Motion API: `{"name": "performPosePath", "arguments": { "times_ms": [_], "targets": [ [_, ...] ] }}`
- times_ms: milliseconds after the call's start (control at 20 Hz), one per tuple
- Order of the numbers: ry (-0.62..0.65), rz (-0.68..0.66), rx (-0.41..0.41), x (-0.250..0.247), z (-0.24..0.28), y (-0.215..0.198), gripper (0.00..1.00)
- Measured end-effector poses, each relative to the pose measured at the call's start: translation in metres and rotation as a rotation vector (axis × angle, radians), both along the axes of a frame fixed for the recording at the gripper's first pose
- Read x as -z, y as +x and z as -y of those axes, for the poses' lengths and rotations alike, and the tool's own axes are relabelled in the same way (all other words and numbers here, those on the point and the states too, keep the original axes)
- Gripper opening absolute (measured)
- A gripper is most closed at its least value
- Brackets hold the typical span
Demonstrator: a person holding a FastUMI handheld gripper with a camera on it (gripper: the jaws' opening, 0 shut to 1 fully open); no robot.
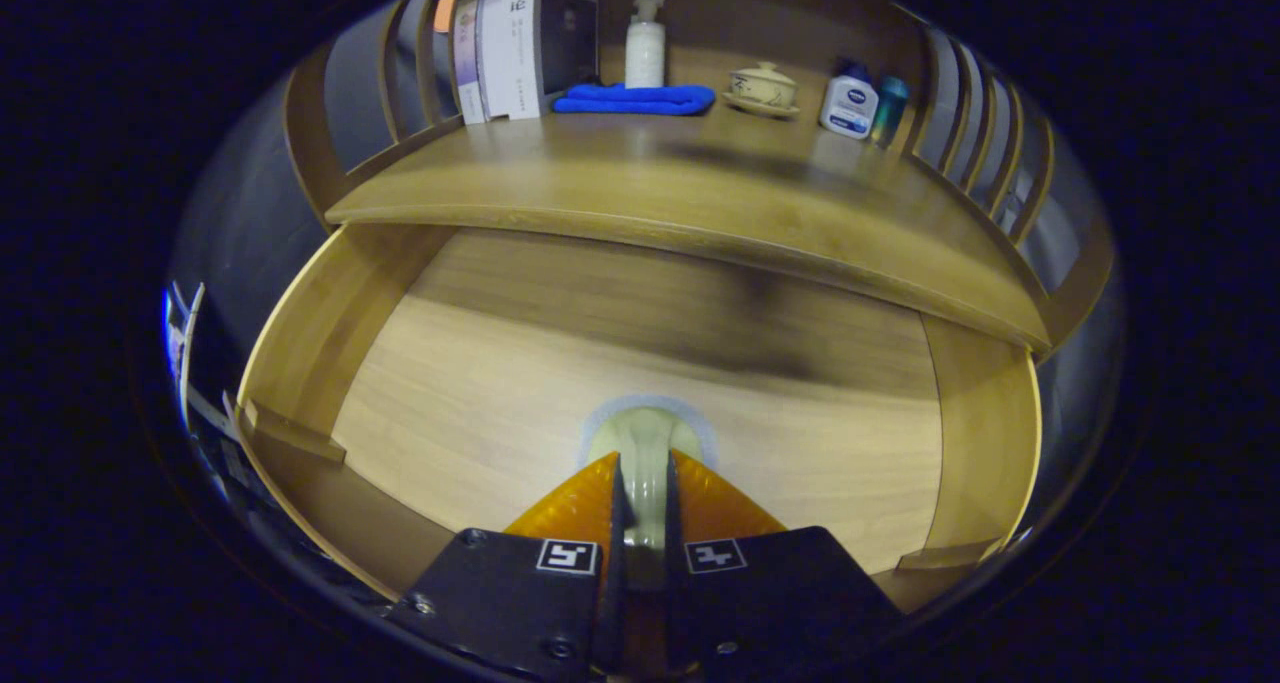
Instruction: Pull open the drawer, take out the items inside it, and place them on the countertop above the cabinet.
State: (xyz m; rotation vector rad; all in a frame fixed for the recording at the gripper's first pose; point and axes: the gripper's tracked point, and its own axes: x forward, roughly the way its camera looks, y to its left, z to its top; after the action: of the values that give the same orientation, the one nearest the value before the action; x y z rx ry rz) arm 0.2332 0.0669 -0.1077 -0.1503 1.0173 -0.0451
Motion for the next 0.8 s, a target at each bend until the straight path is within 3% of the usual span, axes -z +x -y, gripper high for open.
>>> {"name": "performPosePath", "arguments": {
  "times_ms": [600, 800],
  "targets": [
    [-0.021, 0.204, -0.036, -0.086, -0.005, 0.005, 0.18],
    [0.037, 0.286, -0.028, -0.118, -0.012, 0.011, 0.18]
  ]
}}
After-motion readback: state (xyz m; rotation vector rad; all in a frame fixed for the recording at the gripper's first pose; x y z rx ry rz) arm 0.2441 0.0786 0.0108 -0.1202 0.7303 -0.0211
